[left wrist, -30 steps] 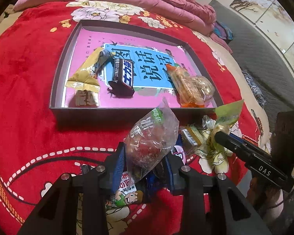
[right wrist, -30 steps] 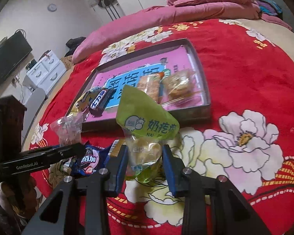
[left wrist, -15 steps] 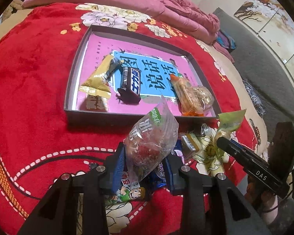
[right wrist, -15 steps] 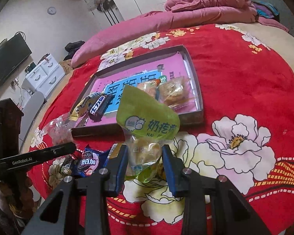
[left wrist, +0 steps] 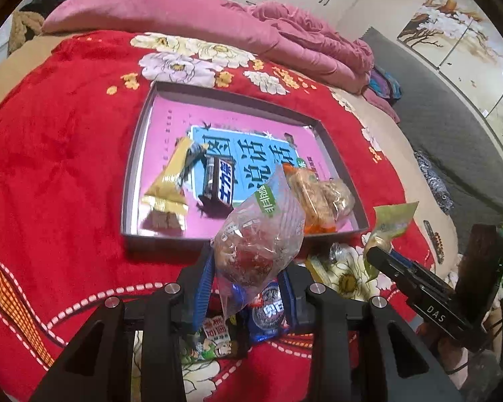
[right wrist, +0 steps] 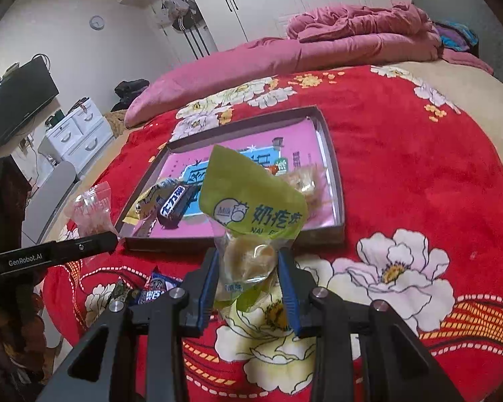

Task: Organize snacks
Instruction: 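Lift and carry the candy bag and milk-tablet bag over the tray with both grippers, then lower both bags onto the workbook and open both grippers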

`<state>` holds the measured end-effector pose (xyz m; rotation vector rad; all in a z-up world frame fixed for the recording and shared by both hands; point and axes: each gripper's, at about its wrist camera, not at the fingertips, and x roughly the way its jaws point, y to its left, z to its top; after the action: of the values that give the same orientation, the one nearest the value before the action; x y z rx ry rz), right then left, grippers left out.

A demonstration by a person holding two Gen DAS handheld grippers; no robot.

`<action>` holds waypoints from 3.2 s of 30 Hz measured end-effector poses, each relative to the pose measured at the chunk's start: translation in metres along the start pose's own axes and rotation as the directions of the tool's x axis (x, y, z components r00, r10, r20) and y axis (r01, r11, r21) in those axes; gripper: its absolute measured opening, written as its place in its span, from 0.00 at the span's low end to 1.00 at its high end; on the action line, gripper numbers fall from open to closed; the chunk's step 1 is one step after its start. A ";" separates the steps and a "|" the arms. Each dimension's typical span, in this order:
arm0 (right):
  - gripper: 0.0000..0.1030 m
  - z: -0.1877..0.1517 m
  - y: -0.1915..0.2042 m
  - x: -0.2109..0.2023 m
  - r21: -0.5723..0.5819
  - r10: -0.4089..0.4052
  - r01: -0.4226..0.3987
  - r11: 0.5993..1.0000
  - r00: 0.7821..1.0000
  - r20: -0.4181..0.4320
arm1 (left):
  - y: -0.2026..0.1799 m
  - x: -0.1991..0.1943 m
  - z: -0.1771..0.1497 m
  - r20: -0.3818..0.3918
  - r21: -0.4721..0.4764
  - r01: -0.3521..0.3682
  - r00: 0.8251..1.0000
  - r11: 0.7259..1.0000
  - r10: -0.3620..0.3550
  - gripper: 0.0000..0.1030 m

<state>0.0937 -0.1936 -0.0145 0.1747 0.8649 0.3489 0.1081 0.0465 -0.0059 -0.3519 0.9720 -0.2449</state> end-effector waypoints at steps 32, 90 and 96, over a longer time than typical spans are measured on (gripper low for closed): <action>0.35 0.045 -0.004 0.035 0.018 0.011 -0.012 1.000 0.999 0.044 | -0.033 0.018 0.045 0.037 -0.004 -0.078 0.996 0.997 0.078 0.35; 0.35 0.051 0.001 0.066 -0.034 -0.203 0.202 0.979 0.979 -0.024 | -0.036 0.098 0.038 -0.037 0.036 -0.124 0.991 0.992 0.125 0.36; 0.36 0.052 -0.003 0.067 -0.020 -0.183 0.183 0.983 0.983 -0.020 | -0.033 0.105 0.038 -0.051 0.018 -0.119 0.992 0.993 0.120 0.35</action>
<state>0.1744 -0.1715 -0.0302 0.0732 0.8917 0.1869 0.1956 -0.0140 -0.0534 -0.2734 1.0380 -0.1534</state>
